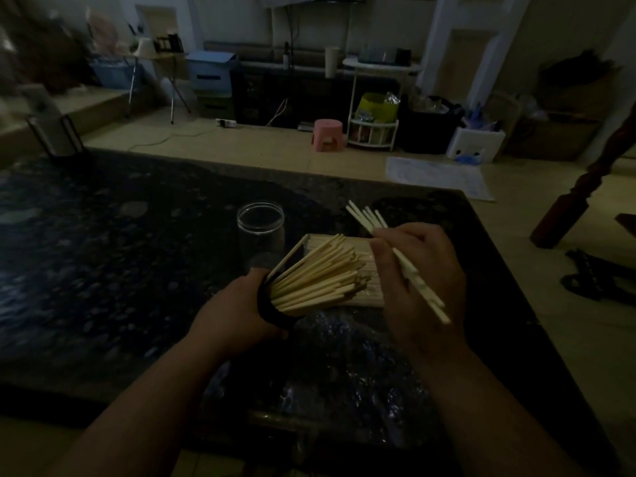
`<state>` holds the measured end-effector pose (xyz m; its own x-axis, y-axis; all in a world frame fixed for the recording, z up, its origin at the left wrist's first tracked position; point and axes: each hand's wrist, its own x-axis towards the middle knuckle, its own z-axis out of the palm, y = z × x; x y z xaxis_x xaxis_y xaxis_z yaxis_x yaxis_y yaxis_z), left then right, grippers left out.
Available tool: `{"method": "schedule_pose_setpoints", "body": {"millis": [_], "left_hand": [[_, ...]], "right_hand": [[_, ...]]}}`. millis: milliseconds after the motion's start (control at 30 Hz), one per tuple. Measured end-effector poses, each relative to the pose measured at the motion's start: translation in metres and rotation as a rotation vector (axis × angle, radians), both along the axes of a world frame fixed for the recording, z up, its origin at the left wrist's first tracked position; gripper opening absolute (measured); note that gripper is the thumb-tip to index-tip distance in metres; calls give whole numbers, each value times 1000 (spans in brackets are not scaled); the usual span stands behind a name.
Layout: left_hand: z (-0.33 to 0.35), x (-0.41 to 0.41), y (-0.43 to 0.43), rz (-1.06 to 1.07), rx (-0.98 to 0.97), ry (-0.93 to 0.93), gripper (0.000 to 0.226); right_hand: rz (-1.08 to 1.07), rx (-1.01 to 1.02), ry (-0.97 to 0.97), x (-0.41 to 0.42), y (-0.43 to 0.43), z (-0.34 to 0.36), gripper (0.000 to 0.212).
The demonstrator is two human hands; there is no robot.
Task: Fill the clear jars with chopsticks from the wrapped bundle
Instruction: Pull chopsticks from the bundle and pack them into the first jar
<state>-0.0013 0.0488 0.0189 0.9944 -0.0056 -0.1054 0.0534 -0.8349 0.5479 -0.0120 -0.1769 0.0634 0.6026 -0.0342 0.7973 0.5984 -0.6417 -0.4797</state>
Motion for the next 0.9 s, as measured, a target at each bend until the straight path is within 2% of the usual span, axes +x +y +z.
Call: {"method": "schedule_pose_setpoints", "body": {"millis": [67,167,267,367,500,600,700,800,900], "left_hand": [[-2,0,1,-1,4,-12,89],[-3,1,1,1,2,-20,88],[-3,2,1,-5,12,-21,87],[-4,2,1,-14,18,-20,84],[-5,3,3,-33,27,-16,83],[-6,4,3,-53,32,-11,83],[-7,5,3,-52,35,-18,81],[-7,5,3,-47,23,-19,82],[-7,5,3,-49,24,-21,83]], "right_hand": [[85,181,23,-3,4,3,16],[195,468,133,-8,17,9,17],[239,627,287,-13,27,13,19],[271,619,409,-9,28,5,20],[195,404,482,-3,22,-6,24],[179,359,645,-1,22,-11,11],[164,483,676,4,24,-15,31],[164,621,638,8,24,-13,6],[98,411,709,10,22,-19,20]]}}
